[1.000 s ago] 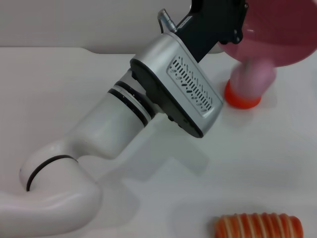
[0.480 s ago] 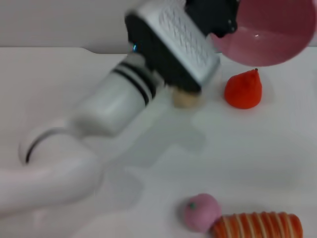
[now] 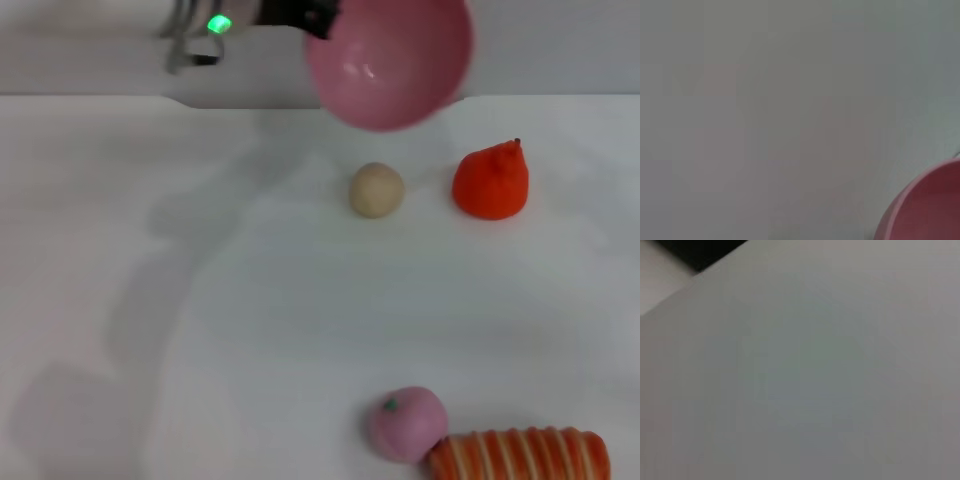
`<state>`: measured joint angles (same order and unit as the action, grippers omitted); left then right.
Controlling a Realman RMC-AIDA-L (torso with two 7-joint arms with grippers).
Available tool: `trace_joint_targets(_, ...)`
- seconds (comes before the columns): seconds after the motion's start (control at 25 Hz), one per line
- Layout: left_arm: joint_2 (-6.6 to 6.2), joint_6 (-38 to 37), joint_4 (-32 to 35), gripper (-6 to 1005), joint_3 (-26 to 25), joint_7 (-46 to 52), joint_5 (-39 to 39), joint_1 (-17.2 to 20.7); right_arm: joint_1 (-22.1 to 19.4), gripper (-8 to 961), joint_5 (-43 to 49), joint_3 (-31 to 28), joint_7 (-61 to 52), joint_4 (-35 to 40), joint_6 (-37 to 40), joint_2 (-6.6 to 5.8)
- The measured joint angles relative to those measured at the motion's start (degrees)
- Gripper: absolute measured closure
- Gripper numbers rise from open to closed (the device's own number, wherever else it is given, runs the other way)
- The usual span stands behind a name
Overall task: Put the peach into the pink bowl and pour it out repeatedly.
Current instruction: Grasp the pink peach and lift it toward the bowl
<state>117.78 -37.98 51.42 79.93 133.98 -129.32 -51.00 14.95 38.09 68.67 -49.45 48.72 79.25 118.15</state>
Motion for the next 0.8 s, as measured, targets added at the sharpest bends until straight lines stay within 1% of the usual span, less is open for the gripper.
trace_joint_targets(0.04,-0.2,-3.4,-1.1,963,-5.4,-0.1,-2.3,-0.9,0.4,552,12.5,-0.1,-8.5,6.6,-1.8,-0.61)
trace_joint_targets(0.08,-0.43,-5.3,-1.3,963,-8.5,0.0,-3.8,-1.3,0.4,552,12.5,-0.1,-8.5,6.6,-1.8,-0.61)
trace_joint_targets(0.12,-0.99,-8.7,-1.0,963,-12.3,0.3,-6.2,-1.5,0.9,551,19.8,-0.1,-14.1,10.5,-2.4,-0.93)
trace_joint_targets(0.24,-2.0,-11.8,-0.4,963,-15.5,0.7,-7.2,-1.5,3.4,551,40.0,-0.2,-32.7,21.4,-1.2,-1.2)
trace_joint_targets(0.28,-2.0,-11.8,-0.4,963,-15.5,0.7,-7.2,-1.5,4.4,551,45.7,-0.2,-37.8,24.6,0.3,-1.12)
trace_joint_targets(0.32,-2.27,-12.4,-0.4,963,-16.2,0.8,-7.5,-1.3,5.7,551,51.7,-0.2,-43.3,27.6,2.3,-1.03)
trace_joint_targets(0.36,-2.27,-12.4,-0.4,963,-16.2,0.8,-7.5,-1.3,7.1,551,56.1,-0.2,-47.5,30.2,4.1,-0.91)
trace_joint_targets(0.4,-2.55,-13.1,-0.4,963,-17.0,1.0,-8.5,-0.9,9.0,551,61.5,-0.2,-53.1,32.5,7.0,-0.87)
trace_joint_targets(0.44,-2.55,-13.1,-0.4,963,-17.0,1.0,-8.5,-0.9,10.7,551,65.5,-0.2,-57.4,33.9,9.3,-0.9)
trace_joint_targets(0.52,-2.6,-13.2,-0.4,963,-17.1,1.3,-9.5,-0.7,15.2,550,71.8,-0.3,-66.5,34.9,14.4,-1.2)
trace_joint_targets(0.6,-2.6,-13.2,-0.4,963,-17.1,1.3,-9.5,-0.7,20.1,550,74.9,-0.5,-73.9,33.1,19.5,-1.89)
trace_joint_targets(0.72,-2.74,-12.9,-0.8,963,-17.2,2.7,-10.8,-0.2,25.6,550,75.8,-0.8,-78.4,28.1,25.7,-2.49)
trace_joint_targets(0.8,-2.74,-13.0,-0.9,963,-17.2,3.1,-11.3,-0.1,27.4,550,76.7,-0.8,-79.3,25.5,28.0,-2.41)
